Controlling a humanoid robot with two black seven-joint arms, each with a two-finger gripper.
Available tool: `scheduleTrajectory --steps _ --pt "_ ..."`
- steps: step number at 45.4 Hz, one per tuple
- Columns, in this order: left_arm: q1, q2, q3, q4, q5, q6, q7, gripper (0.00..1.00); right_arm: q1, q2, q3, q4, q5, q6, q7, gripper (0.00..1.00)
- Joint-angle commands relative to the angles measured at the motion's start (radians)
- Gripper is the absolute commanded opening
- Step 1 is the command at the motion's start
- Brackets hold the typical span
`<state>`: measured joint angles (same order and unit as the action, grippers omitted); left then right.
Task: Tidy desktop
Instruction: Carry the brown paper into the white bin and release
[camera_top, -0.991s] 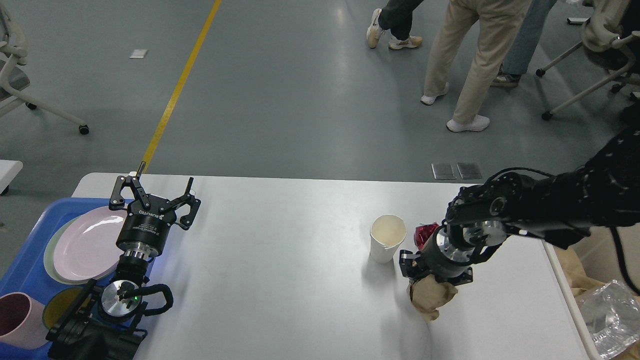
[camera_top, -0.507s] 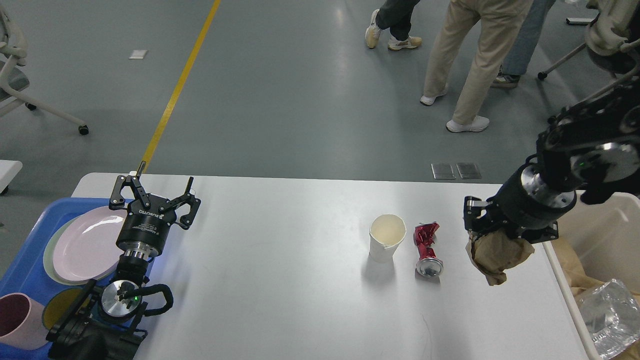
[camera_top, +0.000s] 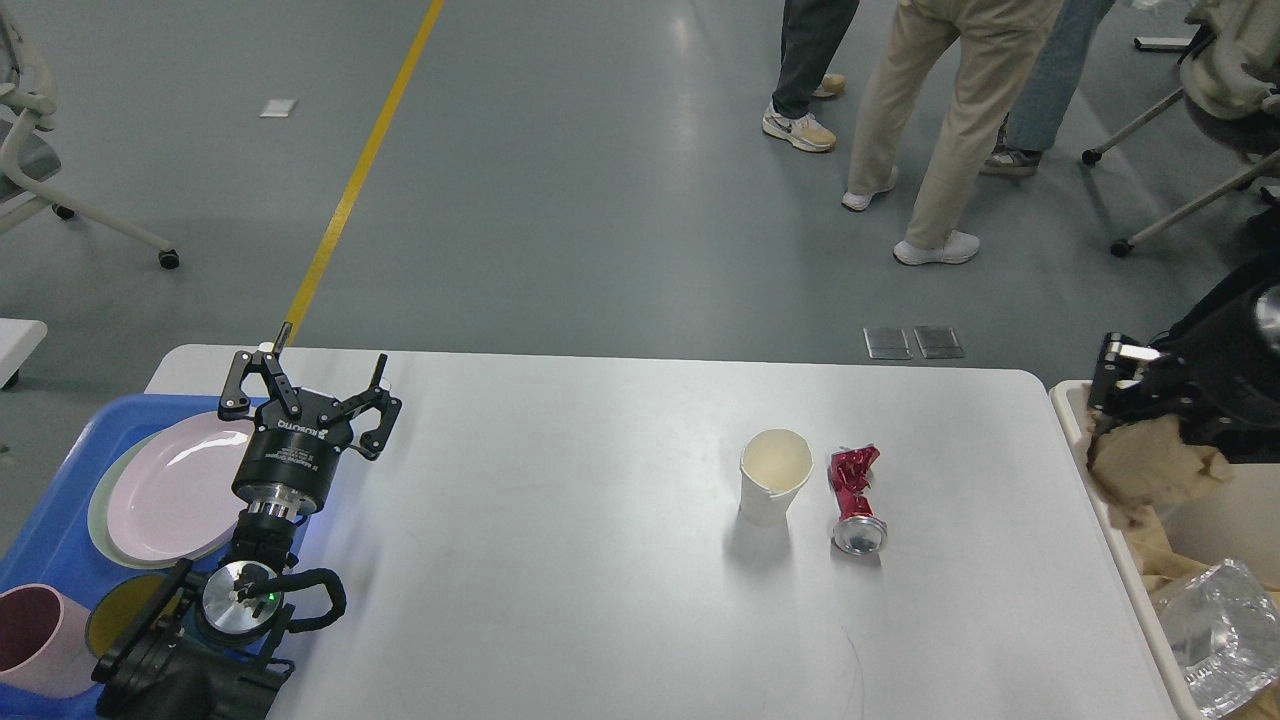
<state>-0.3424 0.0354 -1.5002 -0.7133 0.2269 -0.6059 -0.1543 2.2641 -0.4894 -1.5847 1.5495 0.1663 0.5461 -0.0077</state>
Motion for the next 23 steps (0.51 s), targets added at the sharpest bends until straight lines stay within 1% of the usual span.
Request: scheduleTrajectory --steps 1,4,8,19,23 --pt "0.0 0.0 0.001 0.0 0.0 0.0 -0.001 0.97 -0.124 -0.178 -0.008 -0.192 -0.04 0.0 0.0 0.0" --pt "0.0 0.0 0.0 0.0 0.0 0.0 -0.001 0.97 -0.208 -0.253 0.012 -0.302 -0.062 0.0 0.0 0.0" --pt "0.0 0.0 0.0 0.0 0.0 0.0 0.001 0.97 -0.372 -0.294 0.083 -0.46 -0.065 -0.012 0.0 0.0" --pt "-0.001 0.0 0.0 0.0 0.0 0.0 -0.001 0.97 -0.918 -0.293 0.342 -0.805 -0.064 -0.149 0.0 0.0" --pt "-0.001 0.0 0.0 0.0 0.0 0.0 -0.001 0.97 -1.092 -0.25 0.419 -0.908 -0.056 -0.245 0.0 0.0"
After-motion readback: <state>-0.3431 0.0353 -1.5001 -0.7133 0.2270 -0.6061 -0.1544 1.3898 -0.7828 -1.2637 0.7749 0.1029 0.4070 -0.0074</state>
